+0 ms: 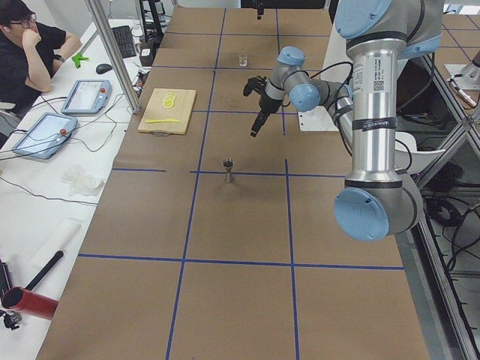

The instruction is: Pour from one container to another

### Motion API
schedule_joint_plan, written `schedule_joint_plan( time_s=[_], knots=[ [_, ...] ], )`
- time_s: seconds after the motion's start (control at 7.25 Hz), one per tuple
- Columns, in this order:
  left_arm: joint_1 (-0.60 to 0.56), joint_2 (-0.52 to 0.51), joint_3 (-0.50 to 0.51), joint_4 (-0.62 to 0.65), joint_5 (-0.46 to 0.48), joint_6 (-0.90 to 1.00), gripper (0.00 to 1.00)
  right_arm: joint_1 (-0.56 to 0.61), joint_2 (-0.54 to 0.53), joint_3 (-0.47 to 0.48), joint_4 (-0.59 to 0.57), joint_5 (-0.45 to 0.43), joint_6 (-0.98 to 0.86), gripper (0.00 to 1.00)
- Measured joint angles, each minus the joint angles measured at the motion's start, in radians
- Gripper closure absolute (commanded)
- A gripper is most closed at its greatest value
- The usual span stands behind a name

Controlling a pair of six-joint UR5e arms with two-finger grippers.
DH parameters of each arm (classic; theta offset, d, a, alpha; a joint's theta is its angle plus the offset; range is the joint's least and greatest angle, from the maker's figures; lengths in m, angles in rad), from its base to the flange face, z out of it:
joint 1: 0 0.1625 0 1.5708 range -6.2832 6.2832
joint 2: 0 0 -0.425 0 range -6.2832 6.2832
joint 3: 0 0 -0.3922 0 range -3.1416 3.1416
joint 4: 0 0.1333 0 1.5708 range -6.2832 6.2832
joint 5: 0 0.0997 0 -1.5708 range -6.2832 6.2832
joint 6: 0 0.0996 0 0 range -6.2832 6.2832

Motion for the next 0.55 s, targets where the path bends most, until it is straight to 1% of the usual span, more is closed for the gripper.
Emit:
schedule_joint_plan(
  time_s=[0.14, 0.28, 0.55],
  knots=[
    [-0.079, -0.050, 0.030, 0.024, -0.056, 0.078, 0.00, 0.072, 0.050, -0.034, -0.052, 0.045, -0.086, 0.00],
    [-0.158, -0.088, 0.073, 0.033, -0.120, 0.162, 0.00, 0.148, 0.083, -0.084, -0.074, 0.101, -0.168, 0.00],
    [-0.340, -0.142, 0.214, 0.037, -0.237, 0.364, 0.00, 0.287, 0.120, -0.214, -0.081, 0.232, -0.329, 0.00]
  ],
)
